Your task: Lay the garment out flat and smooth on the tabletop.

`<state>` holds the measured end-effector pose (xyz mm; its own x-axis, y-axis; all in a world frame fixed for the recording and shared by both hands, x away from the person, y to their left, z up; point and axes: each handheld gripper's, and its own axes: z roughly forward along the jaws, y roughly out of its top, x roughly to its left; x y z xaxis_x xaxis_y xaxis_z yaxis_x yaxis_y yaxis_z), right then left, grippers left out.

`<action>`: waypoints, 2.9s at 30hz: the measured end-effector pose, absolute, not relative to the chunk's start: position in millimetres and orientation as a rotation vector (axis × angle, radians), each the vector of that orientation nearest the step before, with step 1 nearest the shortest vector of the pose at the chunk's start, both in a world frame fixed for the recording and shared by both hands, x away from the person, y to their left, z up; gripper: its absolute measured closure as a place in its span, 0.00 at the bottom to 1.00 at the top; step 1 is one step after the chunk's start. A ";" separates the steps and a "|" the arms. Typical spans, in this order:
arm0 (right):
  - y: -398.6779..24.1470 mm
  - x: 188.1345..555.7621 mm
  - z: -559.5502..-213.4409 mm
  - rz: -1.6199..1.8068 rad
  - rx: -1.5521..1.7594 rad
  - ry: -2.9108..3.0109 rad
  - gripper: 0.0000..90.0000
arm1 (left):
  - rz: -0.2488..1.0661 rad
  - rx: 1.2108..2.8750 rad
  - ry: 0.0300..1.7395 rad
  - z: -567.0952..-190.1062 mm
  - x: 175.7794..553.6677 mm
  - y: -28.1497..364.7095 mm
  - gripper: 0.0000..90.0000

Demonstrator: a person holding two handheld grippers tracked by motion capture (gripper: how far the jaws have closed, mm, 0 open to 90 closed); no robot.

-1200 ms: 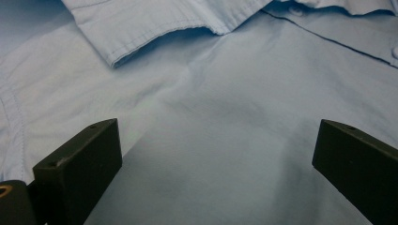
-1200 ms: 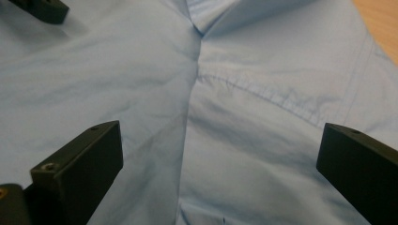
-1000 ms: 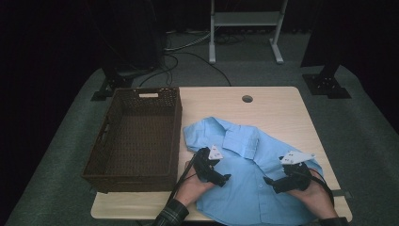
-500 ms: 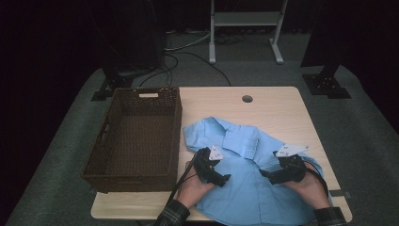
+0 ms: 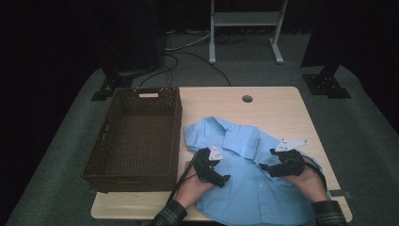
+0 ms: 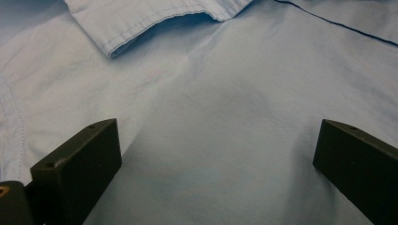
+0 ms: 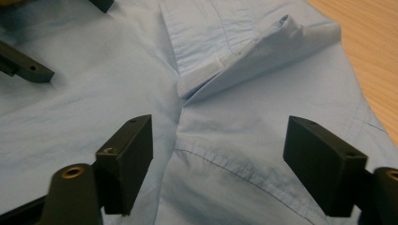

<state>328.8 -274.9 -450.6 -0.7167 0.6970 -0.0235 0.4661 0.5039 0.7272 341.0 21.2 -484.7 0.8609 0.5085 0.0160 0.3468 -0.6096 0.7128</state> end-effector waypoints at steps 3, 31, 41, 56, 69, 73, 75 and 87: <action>-275.2 330.5 -451.8 1.038 0.963 2.447 0.34 | 0.280 2.284 0.615 -484.7 341.1 21.2 0.00; -260.2 341.7 -471.4 1.022 0.913 2.561 0.74 | 0.280 2.281 0.622 -484.8 340.7 21.2 0.00; -259.7 339.3 -465.4 1.039 0.929 2.548 0.98 | 0.280 2.281 0.622 -484.8 340.7 21.2 0.00; -268.2 336.8 -448.7 1.091 0.932 2.486 0.99 | 0.280 2.282 0.622 -484.8 340.7 21.2 0.00; -280.0 344.1 -430.8 1.103 0.951 2.411 0.99 | 0.280 2.281 0.622 -484.8 340.6 21.2 0.00; -285.3 349.4 -424.1 1.095 0.964 2.379 0.99 | 0.279 2.279 0.624 -484.9 340.6 21.1 0.00; -287.8 352.6 -421.2 1.087 0.973 2.367 0.99 | 0.279 2.279 0.623 -484.9 340.6 21.1 0.00; -299.0 370.6 -409.0 1.050 0.995 2.316 0.99 | 0.279 2.283 0.622 -484.7 340.7 21.3 0.00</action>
